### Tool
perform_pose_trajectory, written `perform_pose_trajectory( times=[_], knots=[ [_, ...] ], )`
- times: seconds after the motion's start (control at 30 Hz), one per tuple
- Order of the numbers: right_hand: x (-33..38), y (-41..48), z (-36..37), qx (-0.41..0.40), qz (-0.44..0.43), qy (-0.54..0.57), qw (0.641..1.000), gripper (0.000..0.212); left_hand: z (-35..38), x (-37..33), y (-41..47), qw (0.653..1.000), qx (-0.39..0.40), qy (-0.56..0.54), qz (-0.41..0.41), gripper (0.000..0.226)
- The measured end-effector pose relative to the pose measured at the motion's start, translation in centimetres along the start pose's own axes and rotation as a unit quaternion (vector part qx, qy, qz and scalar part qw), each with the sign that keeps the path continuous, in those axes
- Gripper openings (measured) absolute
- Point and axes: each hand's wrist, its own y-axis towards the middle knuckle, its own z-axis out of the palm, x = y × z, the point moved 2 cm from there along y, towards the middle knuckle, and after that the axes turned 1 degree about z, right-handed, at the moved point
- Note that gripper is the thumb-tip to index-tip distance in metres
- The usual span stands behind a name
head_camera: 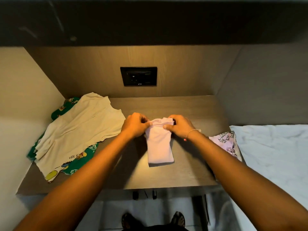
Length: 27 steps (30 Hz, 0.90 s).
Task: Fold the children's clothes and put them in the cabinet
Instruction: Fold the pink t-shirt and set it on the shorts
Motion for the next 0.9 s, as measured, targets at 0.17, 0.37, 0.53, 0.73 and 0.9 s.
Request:
perform_pose_trajectory(
  times=[0.17, 0.37, 0.53, 0.73, 0.9],
  knots=[
    [-0.9, -0.9, 1.6, -0.087, 0.073, -0.018, 0.993, 0.051, 2.0, 2.0, -0.6, 0.996, -0.025, 0.072, -0.050, 0.031],
    [-1.9, -5.8, 5.0, -0.067, 0.138, 0.018, 0.988, 0.048, 4.8, 3.1, -4.7, 0.990, 0.019, 0.098, -0.096, 0.044],
    [-1.2, -5.7, 6.7, -0.132, 0.150, -0.024, 0.980, 0.030, 5.9, 1.4, -5.0, 0.993, -0.031, 0.030, -0.112, 0.022],
    [-1.5, -7.5, 6.9, -0.181, 0.103, 0.222, 0.953, 0.016, 5.9, 1.0, -6.5, 0.973, -0.052, -0.226, -0.019, 0.020],
    [-2.7, -10.8, 4.1, -0.229, 0.028, 0.369, 0.900, 0.048, 6.4, -1.9, -8.5, 0.928, 0.027, -0.351, 0.119, 0.084]
  ],
)
